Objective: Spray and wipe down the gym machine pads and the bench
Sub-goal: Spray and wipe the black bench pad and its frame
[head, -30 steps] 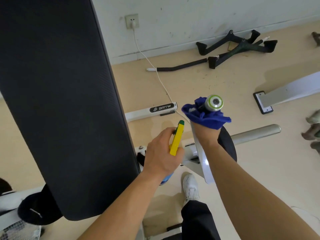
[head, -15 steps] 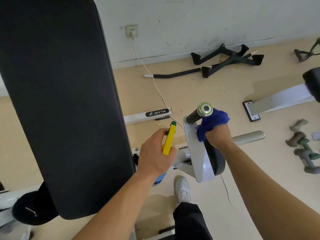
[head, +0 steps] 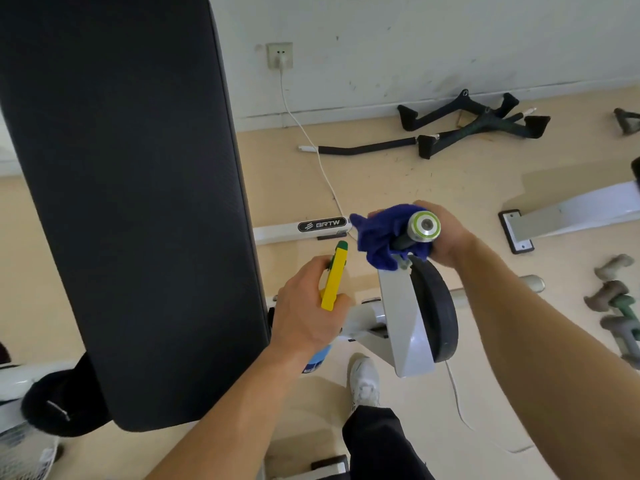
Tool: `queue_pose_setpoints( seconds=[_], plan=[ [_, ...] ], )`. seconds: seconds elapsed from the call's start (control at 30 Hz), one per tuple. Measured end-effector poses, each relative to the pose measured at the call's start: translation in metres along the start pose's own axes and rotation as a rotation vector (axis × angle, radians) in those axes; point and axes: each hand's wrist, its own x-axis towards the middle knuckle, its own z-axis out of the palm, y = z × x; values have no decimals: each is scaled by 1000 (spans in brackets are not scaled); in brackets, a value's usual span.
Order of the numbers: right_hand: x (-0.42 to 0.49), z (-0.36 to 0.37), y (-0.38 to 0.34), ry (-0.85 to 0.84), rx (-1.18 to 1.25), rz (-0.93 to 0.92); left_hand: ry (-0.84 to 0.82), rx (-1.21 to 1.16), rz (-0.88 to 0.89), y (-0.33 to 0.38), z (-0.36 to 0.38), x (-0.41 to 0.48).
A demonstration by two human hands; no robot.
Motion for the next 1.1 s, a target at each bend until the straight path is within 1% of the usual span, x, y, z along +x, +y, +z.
queue_pose_setpoints(
  seconds=[0.07, 0.1, 0.17, 0.23, 0.33, 0.43, 0.5, 0.63, 0.73, 0.8, 0.87, 0.97, 1.03, 1.1],
  plan=[
    [12, -6, -17, -250, -332, 85, 9, -8, -23, 0, 1, 4],
    [14, -6, -24, -309, -444, 145, 11, -7, -34, 0, 1, 5],
    [21, -6, -31, -359, -541, 226, 22, 4, -44, 2, 0, 7],
    [22, -4, -32, -349, -490, 273, 34, 12, -49, 5, -2, 9],
    [19, -5, -29, -397, -533, 195, 37, 8, -46, 9, -5, 12],
    [15, -7, -27, -356, -436, 154, 18, 15, -12, 12, -13, 11],
    [14, -8, -30, -325, -382, 166, 9, 24, -5, 13, -21, 9],
    [10, -4, -49, -303, -429, 256, 6, 59, 2, 16, -48, 1],
    [4, 2, -77, -279, -402, 364, 2, 85, 13, 20, -70, -5],
    [-2, 10, -112, -340, -435, 391, 13, 86, 10, 24, -87, -9],
    [-11, 20, -151, -384, -527, 366, 37, 88, -5, 26, -103, -13],
    [-23, 47, -192, -398, -654, 298, 97, 79, -26, 33, -127, -23],
    [-34, 81, -206, -411, -655, 266, 152, 70, -48, 39, -146, -35],
    [-45, 119, -212, -455, -599, 244, 191, 60, -77, 44, -166, -50]
  ],
)
